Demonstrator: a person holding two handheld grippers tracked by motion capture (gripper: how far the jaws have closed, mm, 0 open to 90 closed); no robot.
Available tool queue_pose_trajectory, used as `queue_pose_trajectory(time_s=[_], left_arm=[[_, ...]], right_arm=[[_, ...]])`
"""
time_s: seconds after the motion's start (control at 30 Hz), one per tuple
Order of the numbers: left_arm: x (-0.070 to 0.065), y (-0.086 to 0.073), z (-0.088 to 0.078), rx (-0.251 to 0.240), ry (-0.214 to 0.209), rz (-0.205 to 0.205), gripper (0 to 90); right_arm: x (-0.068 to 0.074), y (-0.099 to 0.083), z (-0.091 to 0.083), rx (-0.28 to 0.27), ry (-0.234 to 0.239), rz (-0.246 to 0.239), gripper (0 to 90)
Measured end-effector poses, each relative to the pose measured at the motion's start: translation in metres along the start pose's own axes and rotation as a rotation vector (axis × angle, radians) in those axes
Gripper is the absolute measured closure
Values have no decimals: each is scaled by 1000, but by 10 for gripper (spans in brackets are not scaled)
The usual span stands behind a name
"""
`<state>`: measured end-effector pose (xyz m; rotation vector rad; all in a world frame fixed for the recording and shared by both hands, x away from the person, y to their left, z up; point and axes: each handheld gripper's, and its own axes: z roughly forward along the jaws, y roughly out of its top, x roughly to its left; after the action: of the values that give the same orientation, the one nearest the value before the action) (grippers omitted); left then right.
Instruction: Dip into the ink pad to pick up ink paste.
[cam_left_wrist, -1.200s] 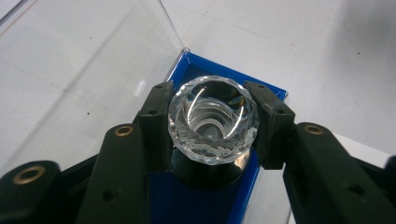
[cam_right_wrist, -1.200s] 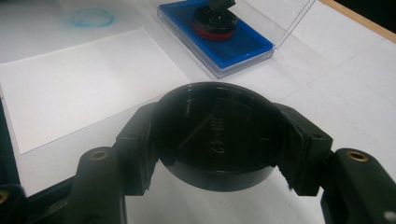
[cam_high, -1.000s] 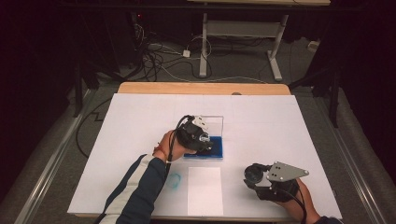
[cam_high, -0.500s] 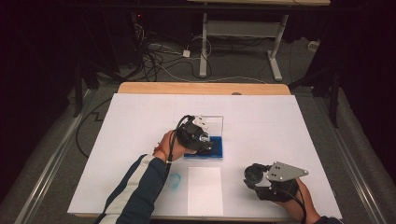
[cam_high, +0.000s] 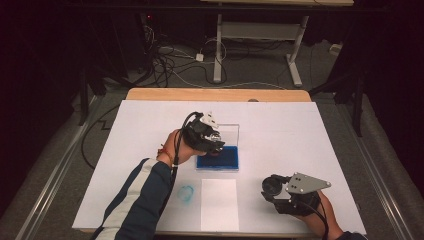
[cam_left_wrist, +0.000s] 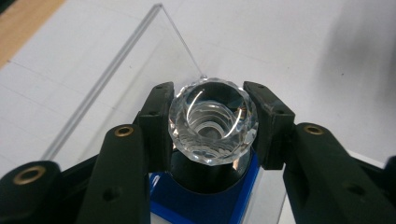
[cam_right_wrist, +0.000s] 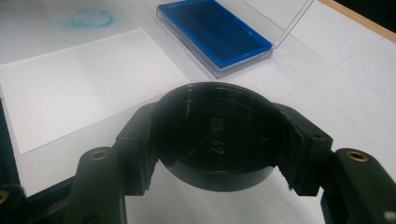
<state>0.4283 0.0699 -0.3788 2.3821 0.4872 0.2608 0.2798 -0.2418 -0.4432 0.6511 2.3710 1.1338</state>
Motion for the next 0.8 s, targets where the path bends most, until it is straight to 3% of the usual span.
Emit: queue_pose_trajectory(time_s=[0.33, 0.4, 0.43, 0.8], left_arm=[[1, 2, -1, -9, 9, -1, 539], [1, 1, 1, -22, -5, -4, 539], [1, 0, 3, -35, -10, -14, 539], [1, -19, 39, 7, -44, -42, 539]], right_arm=[[-1, 0, 1, 4, 0, -4, 380], [-1, 0, 1, 8, -2, -2, 380], [-1, -1, 1, 9, -2, -3, 380], [-2, -2, 1, 15, -2, 1, 380]])
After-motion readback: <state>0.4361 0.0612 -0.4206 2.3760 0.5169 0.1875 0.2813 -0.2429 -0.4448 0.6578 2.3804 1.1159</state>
